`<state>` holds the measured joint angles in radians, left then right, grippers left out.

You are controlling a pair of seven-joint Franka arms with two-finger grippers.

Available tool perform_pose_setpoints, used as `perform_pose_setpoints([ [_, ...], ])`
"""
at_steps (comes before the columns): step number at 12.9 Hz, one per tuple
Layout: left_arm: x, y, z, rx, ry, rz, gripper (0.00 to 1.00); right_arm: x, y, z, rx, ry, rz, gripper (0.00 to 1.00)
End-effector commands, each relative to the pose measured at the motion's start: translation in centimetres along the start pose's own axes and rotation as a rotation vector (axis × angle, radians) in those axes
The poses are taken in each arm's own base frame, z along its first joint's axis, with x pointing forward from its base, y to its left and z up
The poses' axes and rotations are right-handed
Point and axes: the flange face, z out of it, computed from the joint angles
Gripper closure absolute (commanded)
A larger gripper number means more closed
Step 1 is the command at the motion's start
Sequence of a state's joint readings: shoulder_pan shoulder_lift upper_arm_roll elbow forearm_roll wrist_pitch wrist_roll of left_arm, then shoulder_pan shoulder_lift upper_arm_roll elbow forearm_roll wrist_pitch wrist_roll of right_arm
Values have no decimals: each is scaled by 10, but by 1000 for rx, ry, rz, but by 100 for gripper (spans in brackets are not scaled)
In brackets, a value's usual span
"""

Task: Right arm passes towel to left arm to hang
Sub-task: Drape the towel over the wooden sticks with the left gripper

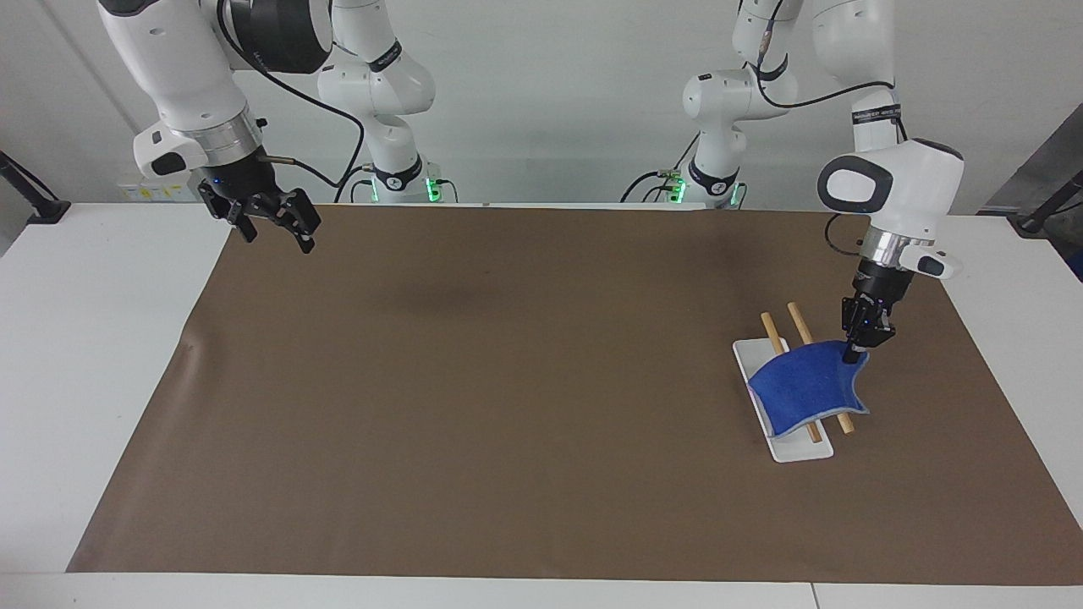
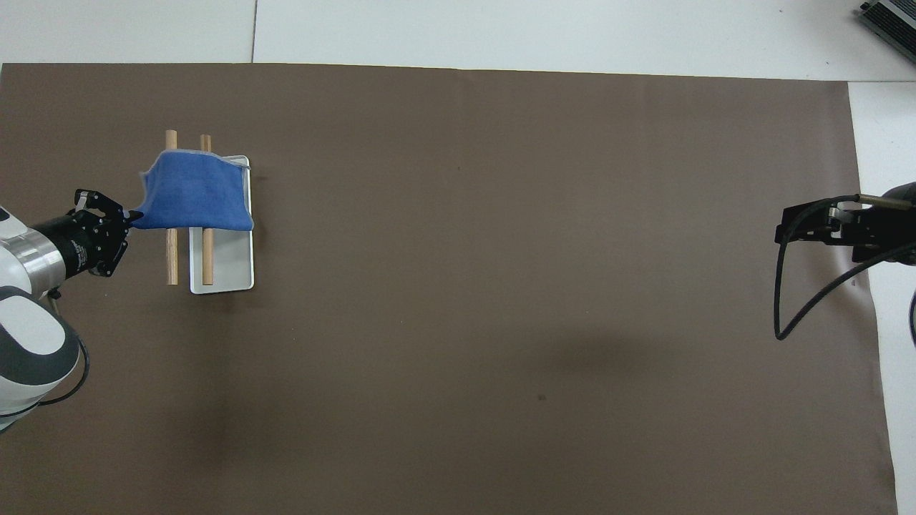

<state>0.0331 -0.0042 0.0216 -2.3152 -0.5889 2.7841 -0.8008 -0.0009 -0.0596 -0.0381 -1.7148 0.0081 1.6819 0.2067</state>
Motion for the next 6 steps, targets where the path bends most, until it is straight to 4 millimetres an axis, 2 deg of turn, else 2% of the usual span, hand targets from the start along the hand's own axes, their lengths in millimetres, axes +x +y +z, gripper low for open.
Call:
perform_pose_setpoints([
  [1, -7, -8, -8, -5, -9, 8, 97, -6, -1, 1, -28, -20, -44, 0],
  [2, -7, -7, -8, -8, -8, 10, 73, -8, 1, 3, -28, -22, -79, 0],
  [3, -6, -7, -8, -8, -8, 10, 54, -8, 3, 3, -28, -24, -102, 0],
  [5, -5, -5, -8, -10, -5, 11, 40, -7, 6, 3, -26, -18, -101, 0],
  [6, -5, -5, -8, -11, -4, 17, 29, -6, 5, 2, -22, -14, -91, 0],
])
